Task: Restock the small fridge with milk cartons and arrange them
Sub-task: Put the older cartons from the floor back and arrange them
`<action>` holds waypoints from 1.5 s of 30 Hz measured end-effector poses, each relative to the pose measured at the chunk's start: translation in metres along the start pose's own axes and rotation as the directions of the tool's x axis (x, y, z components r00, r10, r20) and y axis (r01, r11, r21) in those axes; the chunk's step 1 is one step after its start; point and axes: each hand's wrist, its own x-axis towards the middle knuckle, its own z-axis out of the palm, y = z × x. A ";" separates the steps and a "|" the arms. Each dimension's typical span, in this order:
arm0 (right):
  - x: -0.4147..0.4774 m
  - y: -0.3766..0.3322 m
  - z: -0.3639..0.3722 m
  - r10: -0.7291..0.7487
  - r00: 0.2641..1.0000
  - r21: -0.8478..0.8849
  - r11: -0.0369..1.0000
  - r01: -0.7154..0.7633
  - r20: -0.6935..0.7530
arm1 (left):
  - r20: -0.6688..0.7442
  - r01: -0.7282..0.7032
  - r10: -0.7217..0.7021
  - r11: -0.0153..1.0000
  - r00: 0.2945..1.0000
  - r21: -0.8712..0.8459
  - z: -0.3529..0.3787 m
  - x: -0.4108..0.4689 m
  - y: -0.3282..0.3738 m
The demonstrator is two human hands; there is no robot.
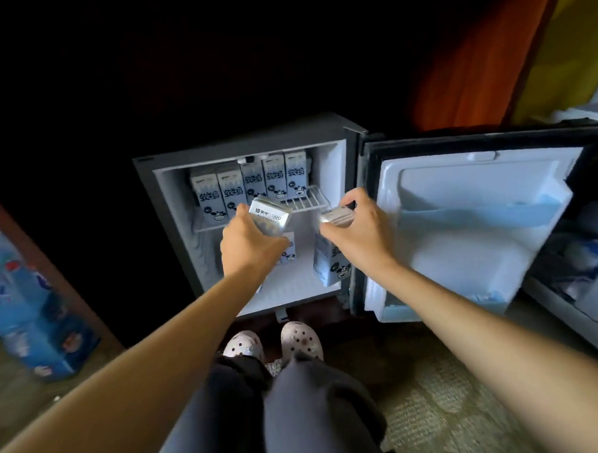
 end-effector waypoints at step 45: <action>0.170 0.002 0.205 0.207 0.970 0.179 0.957 -0.228 0.126 | 0.251 -0.291 0.186 0.818 0.950 0.496 0.024 0.174 -0.117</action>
